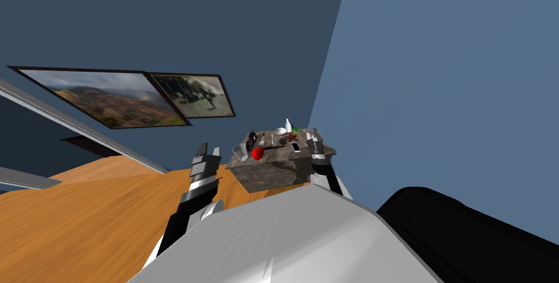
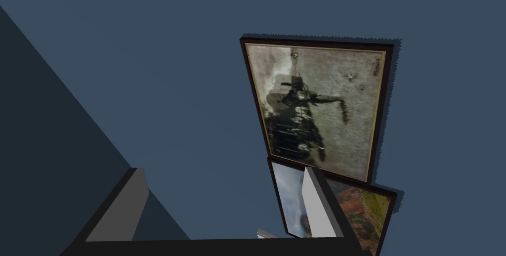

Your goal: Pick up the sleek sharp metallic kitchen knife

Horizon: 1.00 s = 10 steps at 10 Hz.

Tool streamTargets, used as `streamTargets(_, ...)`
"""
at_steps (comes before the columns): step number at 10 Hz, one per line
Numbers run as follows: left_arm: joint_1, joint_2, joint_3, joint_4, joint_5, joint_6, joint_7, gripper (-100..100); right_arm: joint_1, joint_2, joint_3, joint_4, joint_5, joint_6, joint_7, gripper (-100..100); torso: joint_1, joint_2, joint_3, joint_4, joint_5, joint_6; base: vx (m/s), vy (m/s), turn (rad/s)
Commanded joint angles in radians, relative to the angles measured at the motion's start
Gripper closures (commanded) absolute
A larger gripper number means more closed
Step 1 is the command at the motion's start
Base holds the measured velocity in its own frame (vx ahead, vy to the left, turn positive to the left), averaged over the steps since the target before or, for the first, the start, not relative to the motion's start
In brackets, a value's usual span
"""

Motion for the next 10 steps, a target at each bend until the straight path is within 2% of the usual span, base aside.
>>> streamTargets(1, 0.0, 0.0, 0.0, 0.0, 0.0, 0.0, 0.0, 0, 0.015, -0.039, -0.001, 0.005, -0.002, -0.006, 0.006, -100, 0.0, 0.0, 0.0, 0.0, 0.0, 0.0, -0.011, 0.04, 0.044)
streamTargets(3, 0.0, 0.0, 0.0, 0.0, 0.0, 0.0, 0.0, 0, 0.05, -0.1, -0.002, 0.017, -0.005, -0.019, 0.019, -100, 0.005, 0.002, 0.001, 0.0, 0.001, 0.0, -0.035, 0.112, 0.069)
streamTargets(6, 0.0, 0.0, 0.0, 0.0, 0.0, 0.0, 0.0, 0, 0.132, -0.198, -0.007, 0.049, -0.013, -0.047, 0.052, -100, 0.012, 0.003, 0.002, 0.001, 0.003, 0.0, -0.027, 0.189, 0.11)
streamTargets(7, 0.0, 0.0, 0.0, 0.0, 0.0, 0.0, 0.0, 0, 0.132, -0.211, -0.007, 0.049, -0.013, -0.047, 0.052, -100, 0.014, 0.002, 0.001, 0.001, 0.003, 0.0, -0.009, 0.138, 0.029)
streamTargets(9, 0.0, 0.0, 0.0, 0.0, 0.0, 0.0, 0.0, 0, 0.2, -0.278, -0.012, 0.081, -0.019, -0.068, 0.082, -100, 0.009, 0.002, 0.001, 0.0, 0.002, 0.0, -0.021, 0.182, 0.139)
streamTargets(10, 0.0, 0.0, 0.0, 0.0, 0.0, 0.0, 0.0, 0, 0.203, -0.294, -0.012, 0.081, -0.019, -0.068, 0.082, -100, 0.014, 0.002, 0.001, 0.0, 0.003, 0.0, -0.016, 0.18, 0.037)
